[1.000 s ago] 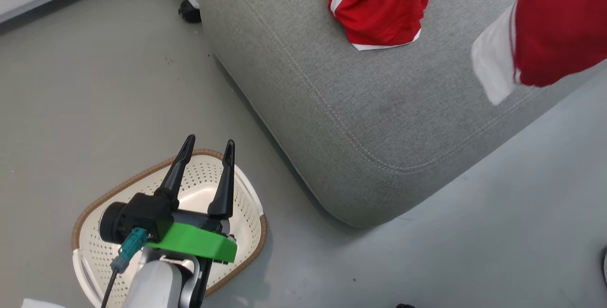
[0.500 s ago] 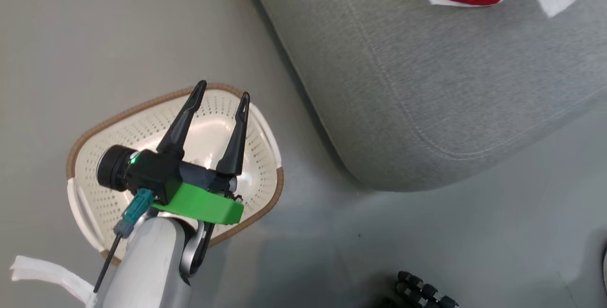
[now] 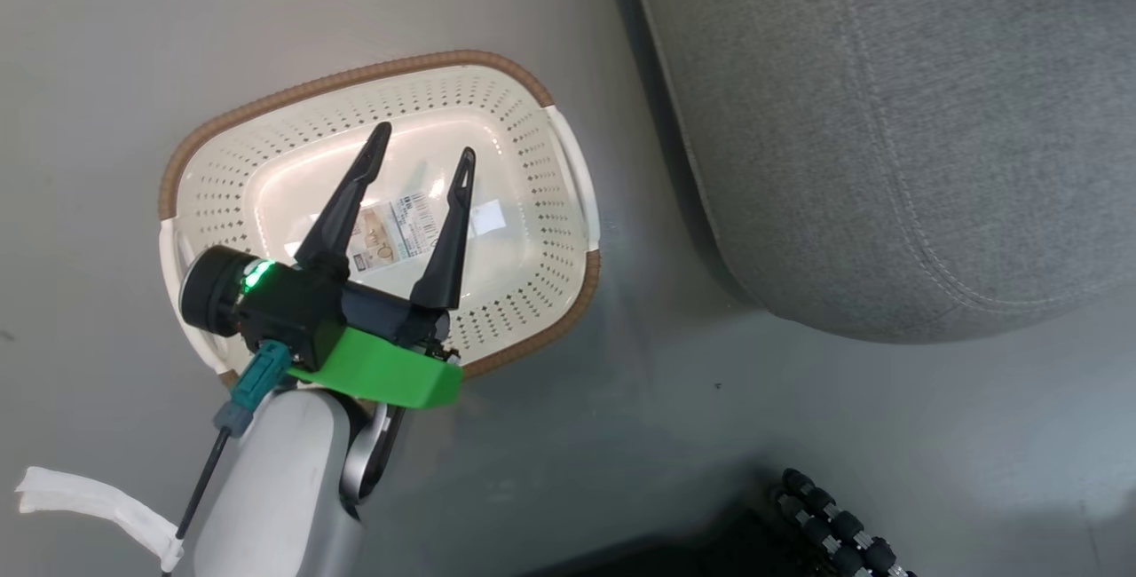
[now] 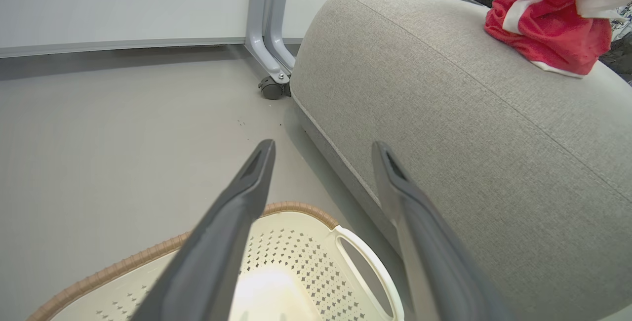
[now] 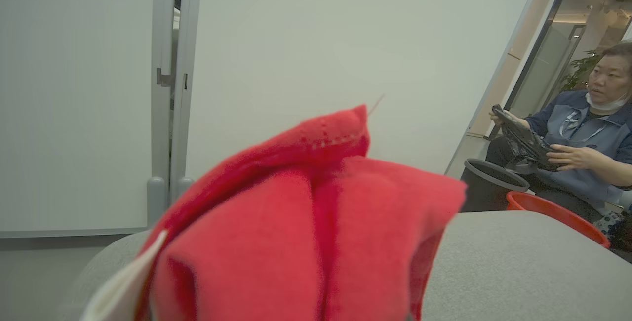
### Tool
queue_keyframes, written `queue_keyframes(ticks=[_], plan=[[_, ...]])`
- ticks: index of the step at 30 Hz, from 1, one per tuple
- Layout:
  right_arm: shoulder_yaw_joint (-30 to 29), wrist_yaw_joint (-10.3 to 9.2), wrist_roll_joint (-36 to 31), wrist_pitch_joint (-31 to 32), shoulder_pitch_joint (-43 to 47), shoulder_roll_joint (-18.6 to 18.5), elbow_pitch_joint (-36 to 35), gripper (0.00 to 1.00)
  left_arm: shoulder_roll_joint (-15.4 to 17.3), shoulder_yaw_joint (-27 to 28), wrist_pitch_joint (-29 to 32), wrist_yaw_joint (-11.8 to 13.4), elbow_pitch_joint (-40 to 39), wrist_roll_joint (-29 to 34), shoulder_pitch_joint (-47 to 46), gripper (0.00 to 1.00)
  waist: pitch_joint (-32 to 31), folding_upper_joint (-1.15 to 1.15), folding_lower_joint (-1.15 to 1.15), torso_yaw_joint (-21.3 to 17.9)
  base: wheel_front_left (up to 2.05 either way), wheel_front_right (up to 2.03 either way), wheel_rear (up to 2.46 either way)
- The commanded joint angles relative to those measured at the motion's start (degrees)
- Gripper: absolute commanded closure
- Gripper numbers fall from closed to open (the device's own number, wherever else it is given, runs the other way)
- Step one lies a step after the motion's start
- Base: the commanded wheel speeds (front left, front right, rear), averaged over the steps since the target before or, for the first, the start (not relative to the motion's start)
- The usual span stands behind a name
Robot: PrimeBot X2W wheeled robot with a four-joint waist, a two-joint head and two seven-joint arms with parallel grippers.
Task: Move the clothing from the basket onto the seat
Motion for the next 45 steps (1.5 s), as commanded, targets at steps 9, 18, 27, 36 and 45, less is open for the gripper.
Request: queue_keyframes(ticks=[9, 18, 27, 36, 45], plan=[[5.99, -0.09, 0.15, -0.16, 5.42, 1.31, 11.65, 1.0, -0.77, -0.72, -0.19, -0.11, 0.41, -0.53, 0.04, 0.0, 1.28, 0.0, -0.01, 1.35, 0.0, 0.0, 0.0], [11.64, -0.09, 2.93, -0.15, 4.17, 0.07, 16.85, 1.0, -0.5, 0.52, -0.19, -0.11, 0.86, -0.26, -0.21, 0.0, 1.47, 0.0, -0.01, 1.04, 0.0, 0.0, 0.0], [13.7, -0.09, 4.25, -0.16, 5.51, -1.15, 17.82, 0.0, -1.36, 0.69, -0.18, -0.11, 1.91, -0.98, 0.24, 0.0, -1.8, 0.0, -0.01, 0.88, 0.0, 0.0, 0.0], [18.82, -0.09, 6.36, -0.16, 9.62, -3.36, 17.03, 0.0, -2.62, 1.02, -0.18, -0.11, 2.65, -2.27, 2.97, 0.0, -10.01, 0.0, -0.01, -0.12, 0.0, 0.0, 0.0], [23.92, -0.09, 9.37, -0.16, 14.26, -6.11, 16.38, 0.0, -3.29, 2.7, -0.19, -0.11, 2.4, -4.24, 7.36, 0.0, -20.44, 0.0, -0.01, -1.02, 0.0, 0.0, 0.0]])
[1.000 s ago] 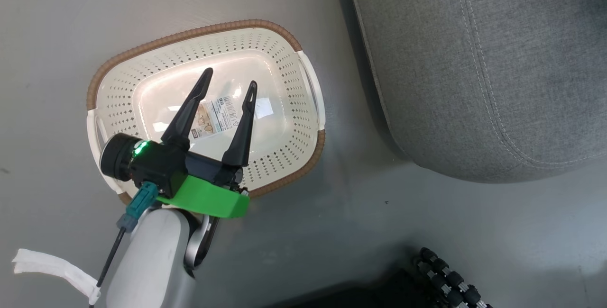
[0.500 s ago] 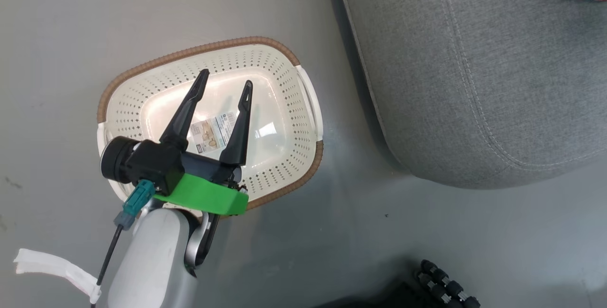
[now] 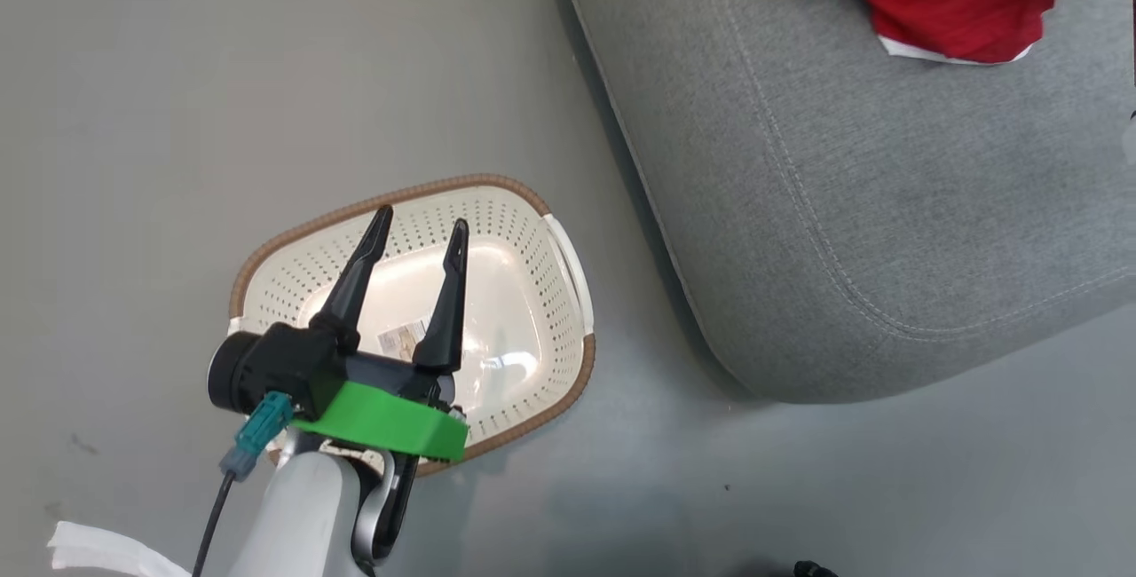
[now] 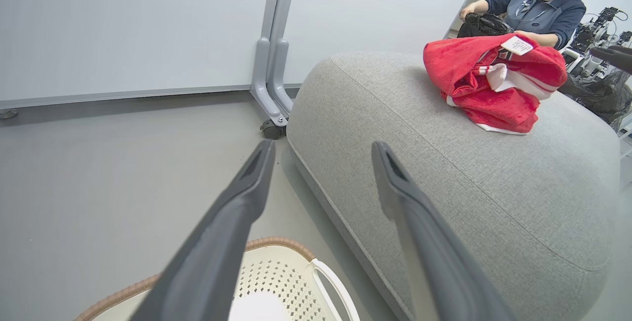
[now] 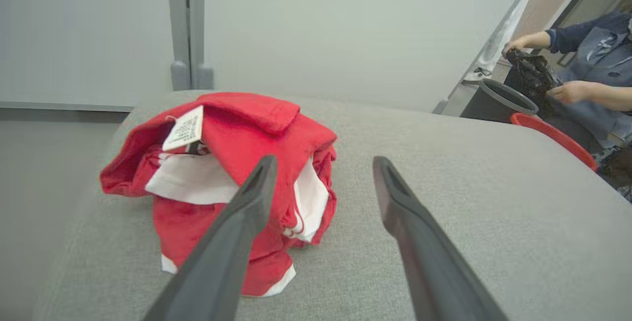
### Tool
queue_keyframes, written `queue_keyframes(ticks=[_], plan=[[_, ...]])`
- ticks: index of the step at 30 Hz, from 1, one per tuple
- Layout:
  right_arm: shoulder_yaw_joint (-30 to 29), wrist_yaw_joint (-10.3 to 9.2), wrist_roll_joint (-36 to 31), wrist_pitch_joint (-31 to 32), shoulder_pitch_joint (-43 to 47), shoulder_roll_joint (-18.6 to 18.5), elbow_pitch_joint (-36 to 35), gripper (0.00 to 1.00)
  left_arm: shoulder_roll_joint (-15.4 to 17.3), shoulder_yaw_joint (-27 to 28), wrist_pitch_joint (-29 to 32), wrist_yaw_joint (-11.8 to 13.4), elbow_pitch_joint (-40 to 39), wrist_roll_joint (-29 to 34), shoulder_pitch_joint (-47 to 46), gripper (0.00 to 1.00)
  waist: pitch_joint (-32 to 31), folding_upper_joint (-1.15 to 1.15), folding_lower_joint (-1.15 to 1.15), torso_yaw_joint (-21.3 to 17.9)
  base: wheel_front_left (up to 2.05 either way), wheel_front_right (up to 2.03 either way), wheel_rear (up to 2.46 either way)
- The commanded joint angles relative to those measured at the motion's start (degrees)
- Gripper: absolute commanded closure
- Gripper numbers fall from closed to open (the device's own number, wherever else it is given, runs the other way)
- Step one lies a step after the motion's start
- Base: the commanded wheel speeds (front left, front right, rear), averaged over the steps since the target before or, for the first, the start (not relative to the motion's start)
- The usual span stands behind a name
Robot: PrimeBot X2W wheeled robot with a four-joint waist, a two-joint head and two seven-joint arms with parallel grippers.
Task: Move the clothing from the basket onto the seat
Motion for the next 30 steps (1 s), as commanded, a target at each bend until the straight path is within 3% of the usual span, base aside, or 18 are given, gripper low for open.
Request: queue_keyframes(ticks=[1, 6, 13, 21, 30], plan=[[0.22, -0.09, 0.26, -0.17, 1.15, -0.2, -1.28, 0.0, -0.05, 0.45, -0.19, -0.11, -0.23, -0.77, 1.16, 0.0, -5.97, 0.0, 0.0, -0.83, 0.0, 0.0, 0.0], [-2.86, -0.09, -0.7, -0.16, 4.8, -0.36, -8.34, 0.0, -0.04, 1.84, -0.19, -0.11, -1.49, -3.07, 4.32, 0.0, -11.75, 0.0, 0.0, -0.84, 0.0, 0.0, 0.0], [-10.0, -0.09, -2.52, -0.16, 14.08, 3.14, -22.47, 0.0, -0.03, 5.51, -0.18, -0.11, -3.63, -4.72, 9.27, 0.0, -18.62, 0.0, 0.0, -1.13, 0.0, 0.0, 0.0], [-15.14, -0.09, -1.62, -0.16, 25.48, 10.52, -35.88, 0.0, 0.02, 10.79, -0.18, -0.11, -6.2, -5.97, 14.31, 0.0, -23.67, 0.0, 0.0, -0.9, 0.0, 0.0, 0.0], [-17.28, -0.08, -2.99, -0.16, 36.9, 16.52, -42.64, 0.0, 0.0, 13.84, -0.19, -0.11, -7.59, -6.97, 18.01, 0.0, -26.28, 0.0, 0.0, 3.22, 0.0, 0.0, 0.0]])
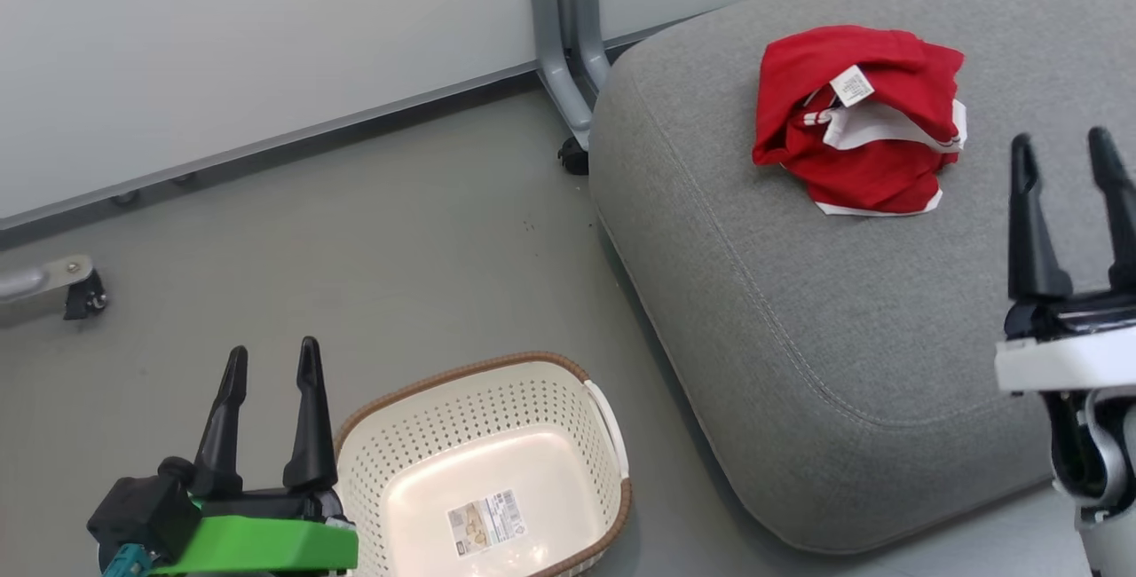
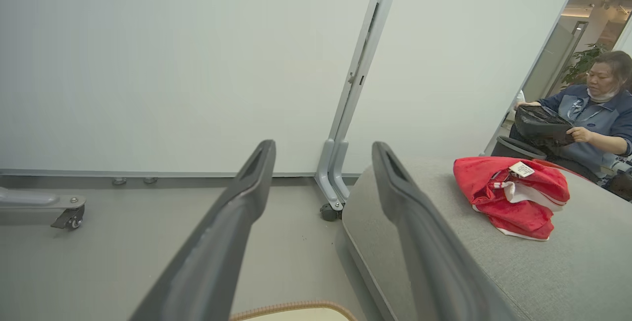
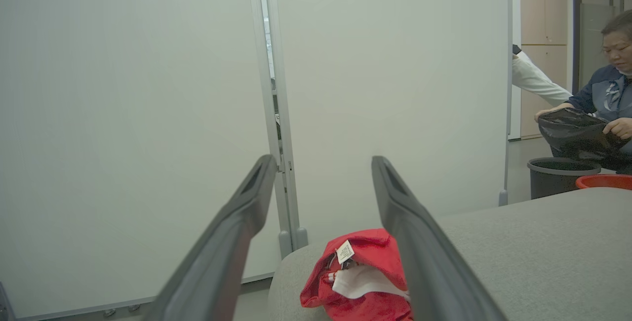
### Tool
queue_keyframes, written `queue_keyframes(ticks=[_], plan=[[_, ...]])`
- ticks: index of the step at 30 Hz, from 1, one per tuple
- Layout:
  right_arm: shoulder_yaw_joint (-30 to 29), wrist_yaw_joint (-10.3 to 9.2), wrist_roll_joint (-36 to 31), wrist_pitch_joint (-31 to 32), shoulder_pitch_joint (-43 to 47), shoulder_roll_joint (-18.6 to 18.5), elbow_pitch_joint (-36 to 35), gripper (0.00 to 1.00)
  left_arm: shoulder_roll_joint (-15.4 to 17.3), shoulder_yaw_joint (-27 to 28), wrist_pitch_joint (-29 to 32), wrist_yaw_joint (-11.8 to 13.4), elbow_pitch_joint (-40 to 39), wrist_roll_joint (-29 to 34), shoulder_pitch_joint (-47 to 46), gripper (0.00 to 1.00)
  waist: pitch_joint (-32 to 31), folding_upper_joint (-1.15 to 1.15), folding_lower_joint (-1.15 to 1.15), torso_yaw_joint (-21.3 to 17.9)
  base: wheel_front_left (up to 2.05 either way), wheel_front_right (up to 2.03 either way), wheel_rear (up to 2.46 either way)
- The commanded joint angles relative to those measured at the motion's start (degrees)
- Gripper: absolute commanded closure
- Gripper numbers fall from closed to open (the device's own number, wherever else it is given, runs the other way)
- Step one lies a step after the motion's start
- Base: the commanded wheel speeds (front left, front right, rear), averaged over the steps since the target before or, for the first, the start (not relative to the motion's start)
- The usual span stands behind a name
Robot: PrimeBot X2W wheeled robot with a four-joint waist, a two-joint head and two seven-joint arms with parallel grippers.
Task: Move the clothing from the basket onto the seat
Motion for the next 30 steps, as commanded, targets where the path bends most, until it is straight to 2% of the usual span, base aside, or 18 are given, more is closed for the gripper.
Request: queue_keyframes(ticks=[1, 15, 19, 30], plan=[[0.49, -0.07, -1.25, -0.16, 1.94, 0.17, -0.55, 0.0, 0.18, 0.35, -0.17, -0.11, -0.16, -0.42, 1.3, 0.0, -1.77, 0.0, 0.01, 2.4, 0.0, 0.0, 0.0], [4.57, -0.05, -5.94, -0.16, 11.24, 5.24, 3.18, 0.0, 0.19, 0.06, -0.17, -0.11, 1.97, -0.54, 4.06, 0.0, -4.15, 0.0, 0.01, 11.0, 0.0, 0.0, 0.0], [6.11, -0.05, -8.01, -0.17, 11.92, 6.34, 5.14, 0.0, 0.19, -0.23, -0.17, -0.11, 3.17, 0.39, 5.09, 0.0, -4.88, 0.0, 0.01, 13.09, 0.0, 0.0, 0.0], [6.58, -0.04, -8.29, -0.16, 11.35, 8.22, 6.36, 0.0, 0.22, -1.74, -0.17, -0.11, 4.75, 1.56, 6.07, 0.0, -6.08, 0.0, 0.01, 17.18, 0.0, 0.0, 0.0]])
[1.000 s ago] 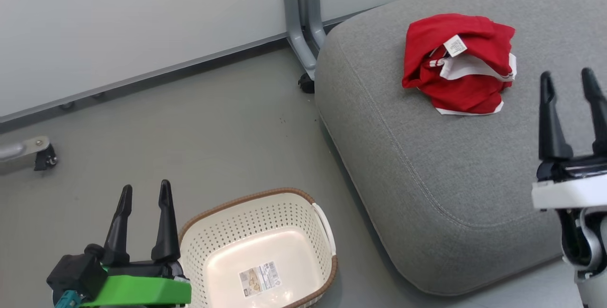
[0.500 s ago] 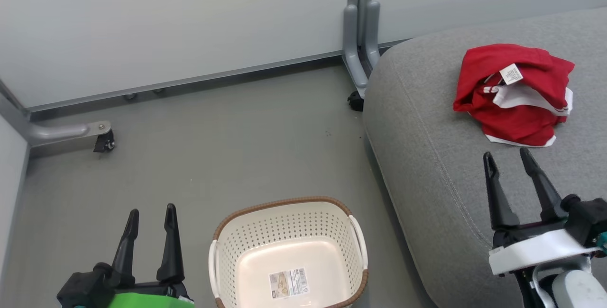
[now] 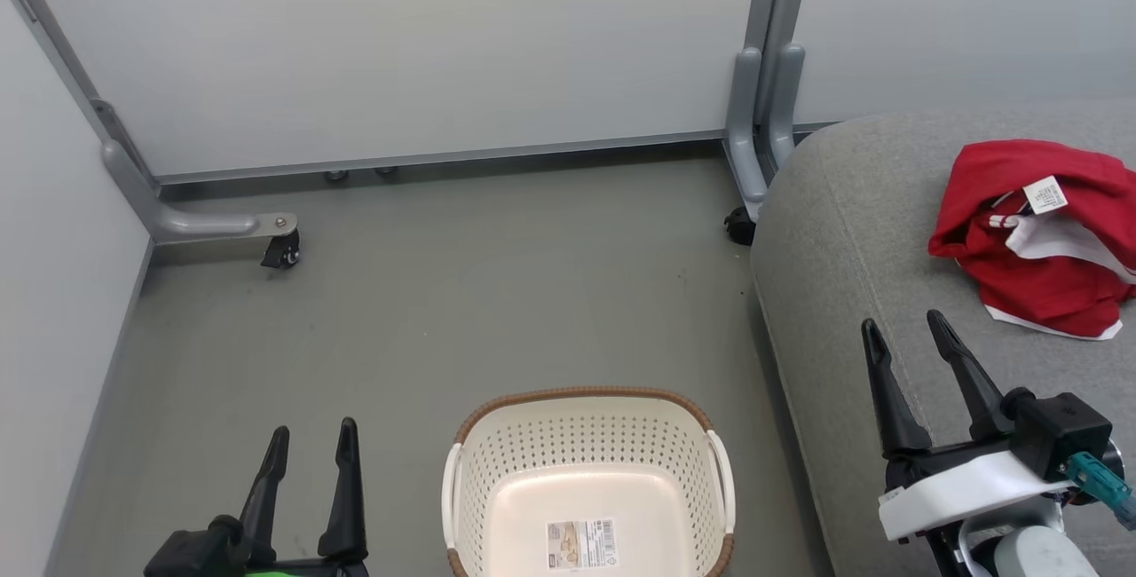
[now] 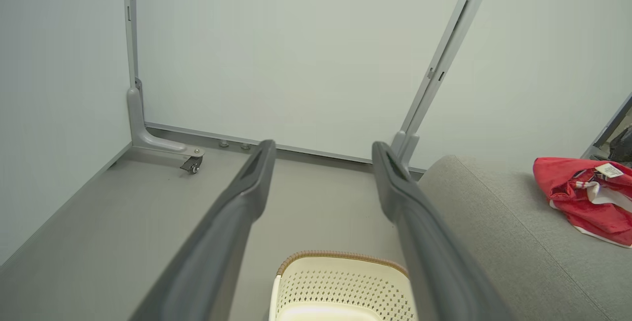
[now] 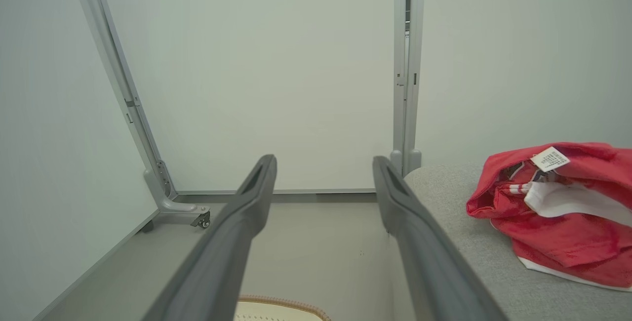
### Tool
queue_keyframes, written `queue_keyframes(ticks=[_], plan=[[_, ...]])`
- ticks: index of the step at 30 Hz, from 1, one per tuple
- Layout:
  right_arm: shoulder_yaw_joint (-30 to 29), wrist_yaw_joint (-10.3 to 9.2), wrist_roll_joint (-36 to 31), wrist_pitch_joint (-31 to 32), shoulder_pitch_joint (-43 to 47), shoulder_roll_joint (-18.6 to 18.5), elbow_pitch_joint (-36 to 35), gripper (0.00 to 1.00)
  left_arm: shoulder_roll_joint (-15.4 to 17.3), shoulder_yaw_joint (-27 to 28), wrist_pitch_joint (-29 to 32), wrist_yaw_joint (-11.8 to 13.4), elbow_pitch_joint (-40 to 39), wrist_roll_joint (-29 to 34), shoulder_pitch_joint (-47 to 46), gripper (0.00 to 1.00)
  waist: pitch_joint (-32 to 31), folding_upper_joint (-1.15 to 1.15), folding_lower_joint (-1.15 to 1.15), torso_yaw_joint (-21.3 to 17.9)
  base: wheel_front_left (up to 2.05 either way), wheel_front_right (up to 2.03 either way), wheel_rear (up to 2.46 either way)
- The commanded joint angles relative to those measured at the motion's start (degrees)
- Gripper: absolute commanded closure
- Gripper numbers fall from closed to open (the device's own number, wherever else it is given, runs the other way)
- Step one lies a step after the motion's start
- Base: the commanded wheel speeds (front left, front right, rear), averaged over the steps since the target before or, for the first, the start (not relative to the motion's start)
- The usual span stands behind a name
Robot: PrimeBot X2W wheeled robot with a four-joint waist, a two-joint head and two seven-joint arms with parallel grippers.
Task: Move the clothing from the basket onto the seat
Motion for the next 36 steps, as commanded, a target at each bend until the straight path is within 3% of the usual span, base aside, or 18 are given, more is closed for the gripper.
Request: queue_keyframes(ticks=[1, 36], plan=[[-0.15, -0.03, -0.38, -0.16, -0.25, 0.09, 0.11, 0.0, 0.25, 0.11, -0.17, -0.11, 0.37, 0.07, 0.74, 0.0, -0.38, 0.0, 0.0, 0.78, 0.0, 0.0, 0.0], [-1.81, -0.03, 1.41, -0.16, -0.69, 1.35, -0.63, 0.0, 0.23, 0.69, -0.17, -0.11, 1.46, -0.45, -0.24, 0.0, -0.32, 0.0, 0.0, -0.79, 0.0, 0.0, 0.0]])
